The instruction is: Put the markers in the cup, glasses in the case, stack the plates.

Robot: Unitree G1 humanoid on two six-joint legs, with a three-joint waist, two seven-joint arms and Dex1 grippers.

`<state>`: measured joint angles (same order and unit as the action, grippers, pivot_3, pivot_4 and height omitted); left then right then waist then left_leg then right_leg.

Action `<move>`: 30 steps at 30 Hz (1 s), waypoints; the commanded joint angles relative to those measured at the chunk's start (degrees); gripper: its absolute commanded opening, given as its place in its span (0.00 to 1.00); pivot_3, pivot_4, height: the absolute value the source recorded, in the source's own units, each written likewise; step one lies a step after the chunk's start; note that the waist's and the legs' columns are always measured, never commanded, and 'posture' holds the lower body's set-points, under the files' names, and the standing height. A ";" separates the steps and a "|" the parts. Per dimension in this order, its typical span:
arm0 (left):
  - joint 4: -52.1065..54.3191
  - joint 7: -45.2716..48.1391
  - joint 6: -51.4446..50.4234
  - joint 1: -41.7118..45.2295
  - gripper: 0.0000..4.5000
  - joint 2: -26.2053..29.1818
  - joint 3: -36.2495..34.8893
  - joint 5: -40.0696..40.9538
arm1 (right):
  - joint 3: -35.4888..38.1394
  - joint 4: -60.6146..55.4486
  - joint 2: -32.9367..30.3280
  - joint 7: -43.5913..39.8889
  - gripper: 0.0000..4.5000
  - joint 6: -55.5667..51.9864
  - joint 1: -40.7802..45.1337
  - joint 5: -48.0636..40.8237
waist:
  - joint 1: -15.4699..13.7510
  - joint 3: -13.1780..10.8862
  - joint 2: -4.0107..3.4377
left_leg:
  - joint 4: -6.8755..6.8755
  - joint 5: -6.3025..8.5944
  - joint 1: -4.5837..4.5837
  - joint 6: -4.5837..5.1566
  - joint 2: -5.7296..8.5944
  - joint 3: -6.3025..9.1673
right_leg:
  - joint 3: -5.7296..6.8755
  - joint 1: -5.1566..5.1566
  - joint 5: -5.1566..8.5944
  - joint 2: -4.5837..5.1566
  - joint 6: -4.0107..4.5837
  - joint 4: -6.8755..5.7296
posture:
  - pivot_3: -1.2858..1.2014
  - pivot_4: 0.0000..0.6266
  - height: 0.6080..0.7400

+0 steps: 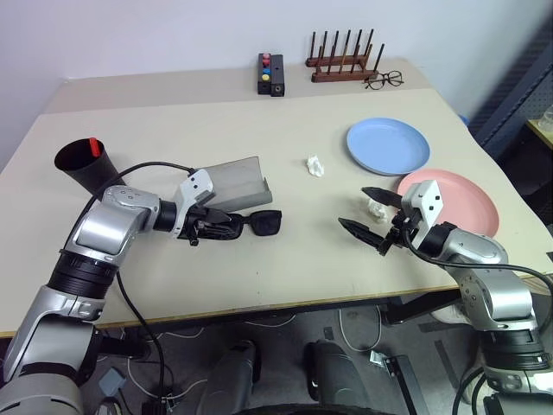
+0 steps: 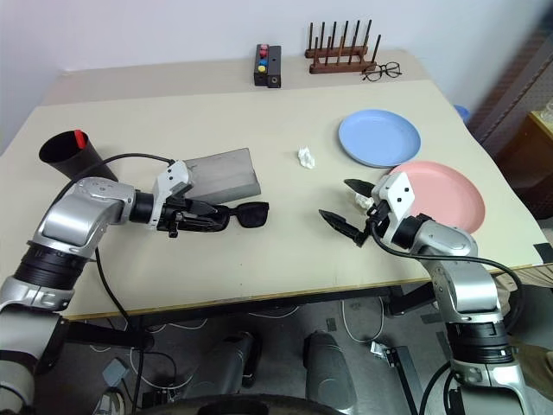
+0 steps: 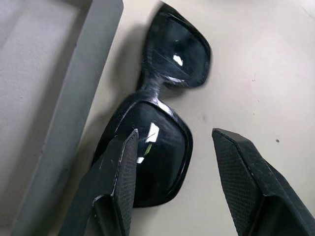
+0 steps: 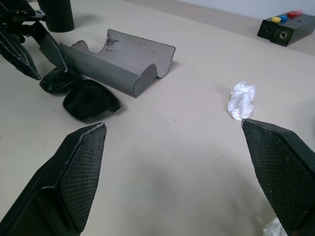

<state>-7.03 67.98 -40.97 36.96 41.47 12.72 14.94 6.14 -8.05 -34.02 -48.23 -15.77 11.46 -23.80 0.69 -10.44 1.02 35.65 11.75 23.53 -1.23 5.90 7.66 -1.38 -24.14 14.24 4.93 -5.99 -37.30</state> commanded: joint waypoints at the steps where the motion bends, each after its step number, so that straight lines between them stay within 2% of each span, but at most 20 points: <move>1: -1.10 -0.40 0.61 2.94 0.54 -1.25 0.89 -1.01 | 1.06 -0.29 0.44 0.23 1.00 1.39 0.70 -0.35 | -0.11 0.00 0.00 | 0.01 0.00 0.00 0.00 0.00 0.00 | 0.00 0.01 0.00 0.00 0.00 0.00 | 0.52 0.24 1.00; 7: -4.33 0.43 3.20 6.42 0.54 -3.14 2.16 -2.61 | 0.38 -1.52 0.78 1.51 1.00 0.04 1.72 -0.27 | -0.02 0.00 0.00 | 0.01 0.00 0.00 0.00 0.01 0.00 | 0.01 0.02 0.00 -0.01 -0.01 0.01 | 0.52 0.24 1.00; 14: -9.77 4.68 7.63 10.30 0.54 -2.53 4.72 -5.47 | 0.35 -3.57 0.60 2.72 1.00 -1.52 1.75 -0.73 | 0.03 0.00 0.00 | 0.00 0.00 0.00 0.00 0.02 -0.01 | 0.01 0.01 0.00 -0.01 -0.01 0.03 | 0.52 0.24 1.00; 30: -16.49 11.42 15.47 13.58 0.54 -4.28 9.92 -11.69 | 1.63 -5.64 0.33 3.35 1.00 -2.48 -0.09 -1.43 | 0.02 0.00 0.00 | 0.00 0.00 0.00 0.01 0.02 -0.01 | 0.01 0.02 0.00 -0.03 -0.01 0.04 | 0.52 0.24 1.00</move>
<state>-23.24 78.75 -27.32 48.92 37.20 22.19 4.26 6.05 -11.61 -33.62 -44.85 -18.86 11.21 -23.96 0.71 -10.44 1.02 35.65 11.76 23.54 -1.22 5.92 7.65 -1.36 -24.12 14.24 4.90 -6.01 -37.26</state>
